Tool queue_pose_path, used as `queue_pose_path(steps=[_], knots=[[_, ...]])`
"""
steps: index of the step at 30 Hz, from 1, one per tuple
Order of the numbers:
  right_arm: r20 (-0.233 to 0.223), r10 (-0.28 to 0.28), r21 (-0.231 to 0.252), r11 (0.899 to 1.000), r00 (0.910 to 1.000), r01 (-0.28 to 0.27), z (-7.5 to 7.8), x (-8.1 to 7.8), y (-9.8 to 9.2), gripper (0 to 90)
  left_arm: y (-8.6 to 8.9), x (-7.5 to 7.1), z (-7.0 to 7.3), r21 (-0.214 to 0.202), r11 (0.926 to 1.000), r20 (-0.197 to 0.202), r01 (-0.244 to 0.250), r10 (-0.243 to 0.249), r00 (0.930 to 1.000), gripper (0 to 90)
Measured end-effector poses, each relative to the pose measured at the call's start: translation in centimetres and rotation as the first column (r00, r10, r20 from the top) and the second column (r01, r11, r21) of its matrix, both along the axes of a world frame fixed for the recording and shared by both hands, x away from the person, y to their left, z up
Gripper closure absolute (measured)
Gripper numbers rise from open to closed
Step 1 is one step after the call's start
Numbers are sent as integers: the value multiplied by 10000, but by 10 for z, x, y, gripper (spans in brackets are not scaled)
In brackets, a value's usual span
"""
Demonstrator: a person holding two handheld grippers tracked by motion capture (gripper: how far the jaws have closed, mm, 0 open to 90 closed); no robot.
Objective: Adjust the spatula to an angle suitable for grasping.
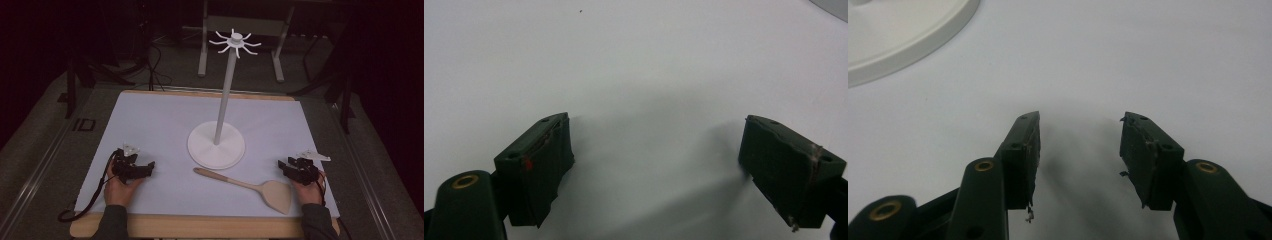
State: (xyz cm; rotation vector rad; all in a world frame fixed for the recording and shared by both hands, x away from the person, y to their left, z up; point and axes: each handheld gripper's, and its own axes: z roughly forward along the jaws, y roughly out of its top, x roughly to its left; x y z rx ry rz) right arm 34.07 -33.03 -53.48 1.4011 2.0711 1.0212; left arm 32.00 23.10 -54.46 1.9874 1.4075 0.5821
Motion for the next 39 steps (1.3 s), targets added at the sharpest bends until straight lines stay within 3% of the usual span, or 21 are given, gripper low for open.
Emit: queue_pose_path(steps=[3,5,6,17,19,25,34,38,39], knots=[[-292,21,-311,9995,9996,-30,-1,3,3,495,0,0,0,0,10000,2,-1,1,10000,141],[-292,21,-311,9995,9996,-30,-1,3,3,495,0,0,0,3,10000,2,1,-1,10000,141],[-308,95,-533,9985,9995,-111,-1,3,5,470,0,0,0,1,10000,4,-1,1,10000,141],[-376,-13,-654,9979,9993,-12,-1,3,8,461,0,0,0,4,10000,4,-1,1,10000,141],[-458,72,-710,9974,9989,-104,0,4,10,402,0,0,0,2,10000,12,-3,3,10000,141],[-725,164,-795,9966,9972,-221,3,7,12,397,0,0,0,7,10000,22,3,-3,10000,142],[-855,1060,-573,9922,9907,-1111,13,7,18,535,0,0,0,11,10000,25,4,-4,10000,142],[-949,1645,-693,9828,9818,-1713,22,8,26,603,0,0,0,7,10000,27,2,-2,10000,141],[-995,1930,-768,9766,9761,-2010,27,8,31,636,0,0,0,10,10000,27,4,-4,10000,142]])
